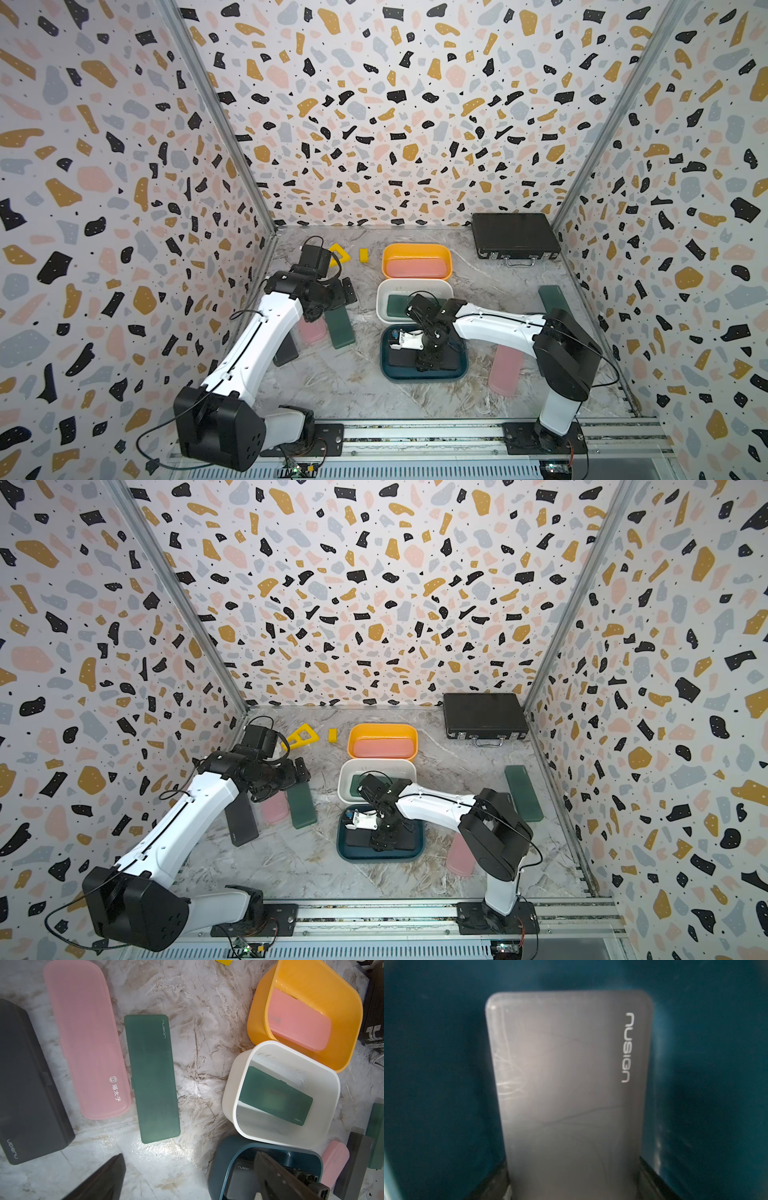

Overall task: Place the pencil cases by color into the storage box
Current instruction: Place the pencil case at the storage box.

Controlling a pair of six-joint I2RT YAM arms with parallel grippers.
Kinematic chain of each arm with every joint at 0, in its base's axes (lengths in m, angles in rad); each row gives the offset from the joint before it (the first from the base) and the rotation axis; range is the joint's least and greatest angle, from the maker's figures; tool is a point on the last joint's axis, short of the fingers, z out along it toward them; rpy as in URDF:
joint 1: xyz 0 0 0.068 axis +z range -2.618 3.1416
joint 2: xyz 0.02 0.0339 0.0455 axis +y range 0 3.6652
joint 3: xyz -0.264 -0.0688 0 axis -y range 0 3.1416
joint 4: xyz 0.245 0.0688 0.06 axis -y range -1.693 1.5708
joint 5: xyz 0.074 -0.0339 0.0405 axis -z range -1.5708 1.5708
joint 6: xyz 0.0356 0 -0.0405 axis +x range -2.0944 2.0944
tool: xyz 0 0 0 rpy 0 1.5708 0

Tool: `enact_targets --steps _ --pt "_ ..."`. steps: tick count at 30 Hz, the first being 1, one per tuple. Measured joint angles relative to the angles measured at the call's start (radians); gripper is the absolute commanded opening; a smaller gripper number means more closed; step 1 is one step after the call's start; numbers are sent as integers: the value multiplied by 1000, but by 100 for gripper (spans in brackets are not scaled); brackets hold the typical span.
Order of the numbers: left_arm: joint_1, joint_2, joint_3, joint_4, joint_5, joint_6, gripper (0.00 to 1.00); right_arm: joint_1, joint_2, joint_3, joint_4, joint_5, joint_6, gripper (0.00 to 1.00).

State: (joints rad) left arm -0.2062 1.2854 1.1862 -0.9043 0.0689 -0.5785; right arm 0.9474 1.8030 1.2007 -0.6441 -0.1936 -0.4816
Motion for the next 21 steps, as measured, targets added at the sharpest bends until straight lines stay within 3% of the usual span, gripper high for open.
enact_targets --steps 9,21 --pt "1 0 -2 0 0 1 100 0 24 -15 14 8 6 55" --pt "3 0 -13 -1 0 2 100 0 28 -18 27 9 14 71"
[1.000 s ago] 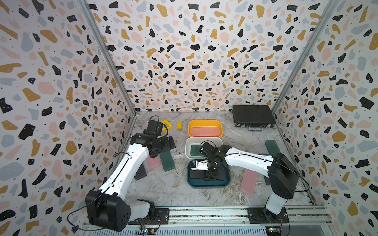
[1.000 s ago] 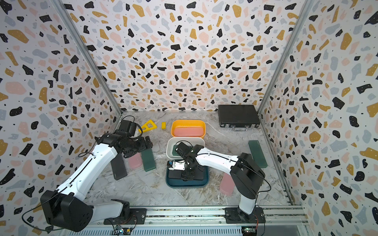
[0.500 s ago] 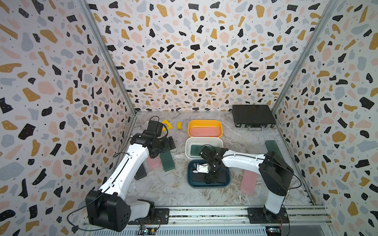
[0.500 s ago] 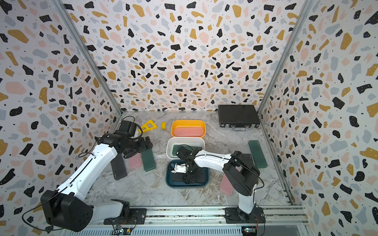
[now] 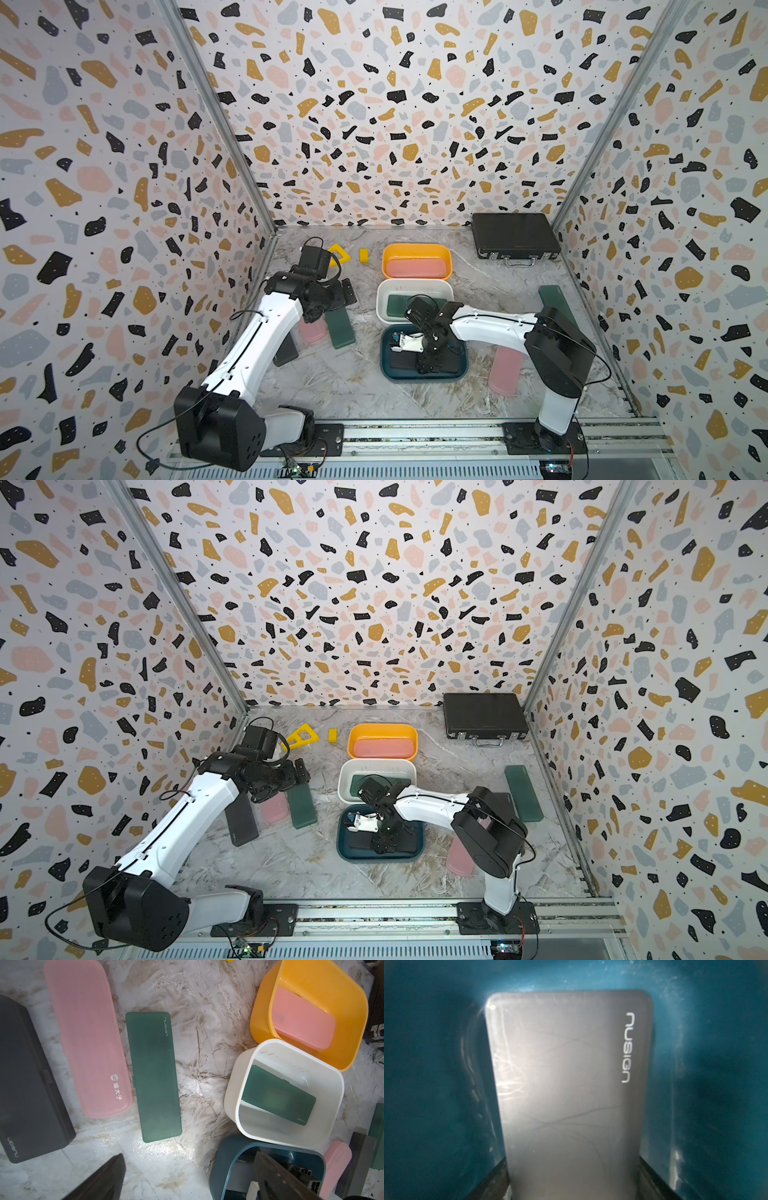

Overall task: Place the pencil cases by color into the storage box
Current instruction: Place the pencil case at the storage box.

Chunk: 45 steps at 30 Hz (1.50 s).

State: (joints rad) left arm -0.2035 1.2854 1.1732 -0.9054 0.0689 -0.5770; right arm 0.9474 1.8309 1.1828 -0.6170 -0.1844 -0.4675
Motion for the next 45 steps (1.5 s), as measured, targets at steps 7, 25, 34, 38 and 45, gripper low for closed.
enact_targets --steps 7,25,34,38,45 --pt "0 0 -2 -8 0 0 100 0 2 0 0 3 3 77" --pt "3 0 -2 -16 0 0 100 0 2 3 -11 25 25 92" --pt "6 15 -2 -39 -1 0 100 0 -24 21 -31 40 38 100" --pt "7 30 -2 -41 0 0 100 0 -56 21 -45 47 41 100" --pt "9 91 1 -45 0 0 100 0 -143 22 -72 51 64 99"
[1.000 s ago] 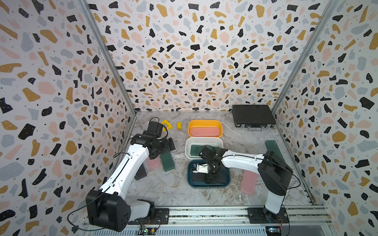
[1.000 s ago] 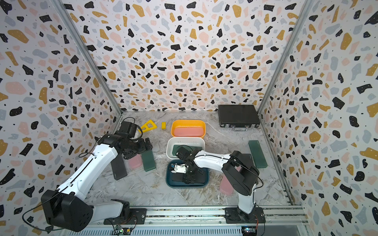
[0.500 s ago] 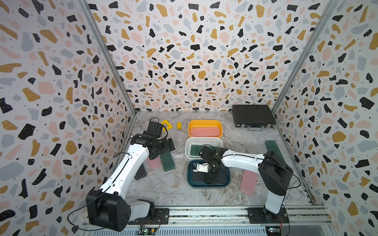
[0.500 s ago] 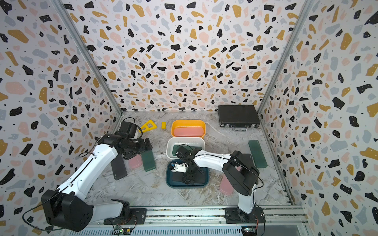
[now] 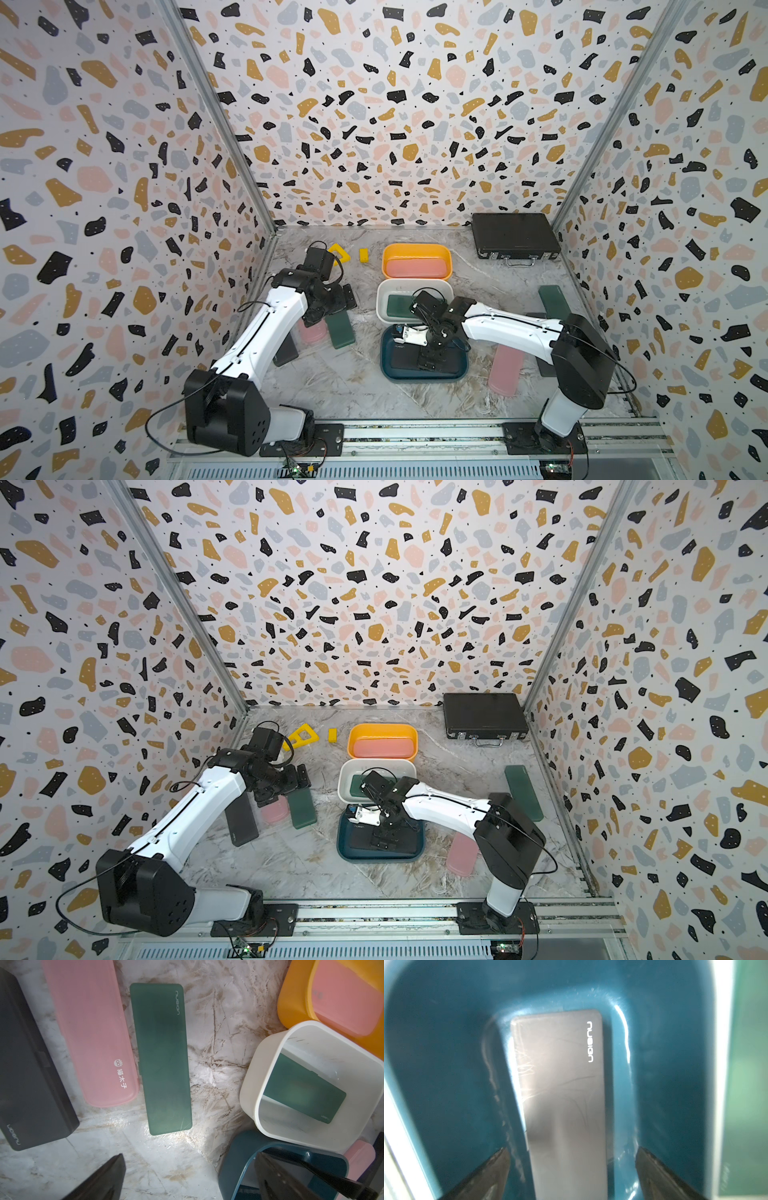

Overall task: Place the pencil cases by color into the storage box
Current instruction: Place the pencil case at the storage box, then pick up the pencil case from the center of the board.

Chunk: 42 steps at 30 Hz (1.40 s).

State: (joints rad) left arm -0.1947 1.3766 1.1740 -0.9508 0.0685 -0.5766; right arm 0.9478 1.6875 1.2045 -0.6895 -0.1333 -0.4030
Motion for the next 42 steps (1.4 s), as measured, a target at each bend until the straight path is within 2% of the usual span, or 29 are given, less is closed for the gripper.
enact_targets --steps 11,19,42 --pt "28 200 82 -9 -13 -7 100 0 -193 3 -3 24 122 100" --pt "51 292 110 13 -44 -19 100 0 -317 -88 33 50 206 100" --pt "66 483 130 108 -39 -11 100 0 -361 -175 78 80 303 100"
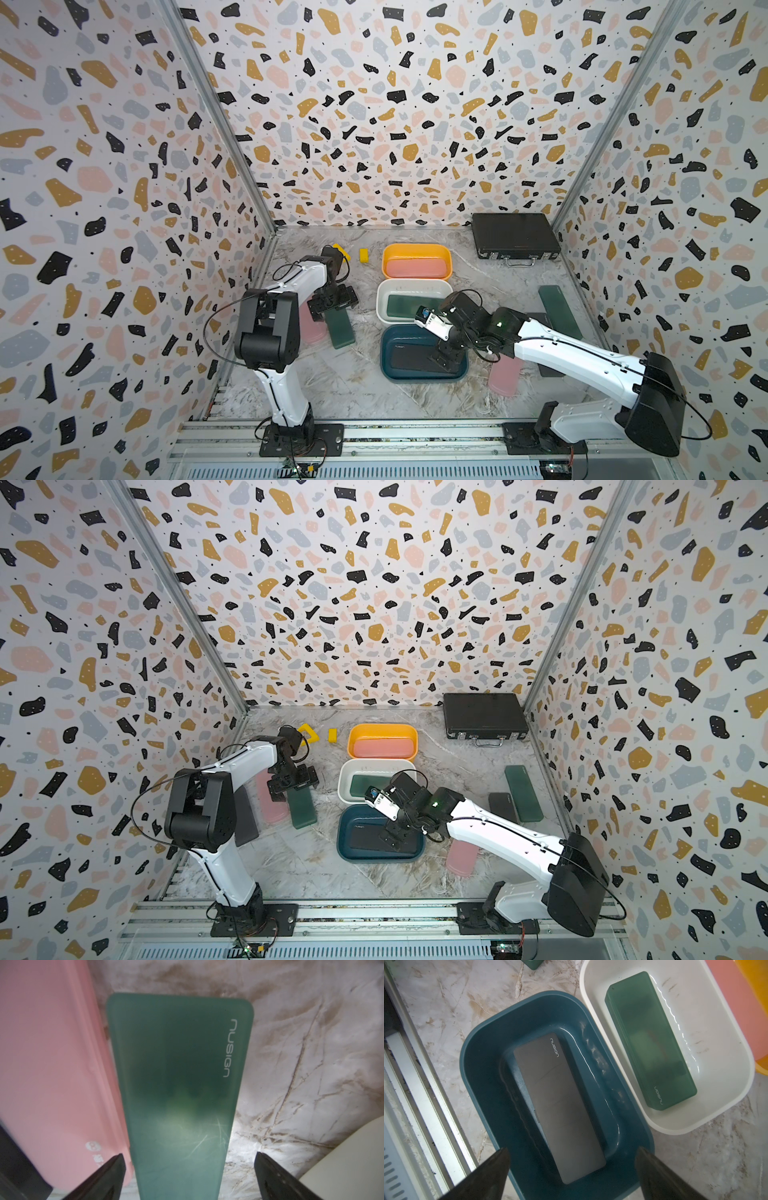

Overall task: Place the pencil cases by color into the storage box
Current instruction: Pick up the pencil case from the center of the board.

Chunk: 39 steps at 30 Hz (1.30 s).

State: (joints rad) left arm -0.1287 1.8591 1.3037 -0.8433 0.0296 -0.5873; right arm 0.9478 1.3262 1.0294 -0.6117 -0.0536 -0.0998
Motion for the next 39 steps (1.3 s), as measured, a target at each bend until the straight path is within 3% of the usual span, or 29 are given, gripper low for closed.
enact_targets --steps 39 --pt "1 13 51 -9 -21 27 100 0 1 -15 21 2 6 99"
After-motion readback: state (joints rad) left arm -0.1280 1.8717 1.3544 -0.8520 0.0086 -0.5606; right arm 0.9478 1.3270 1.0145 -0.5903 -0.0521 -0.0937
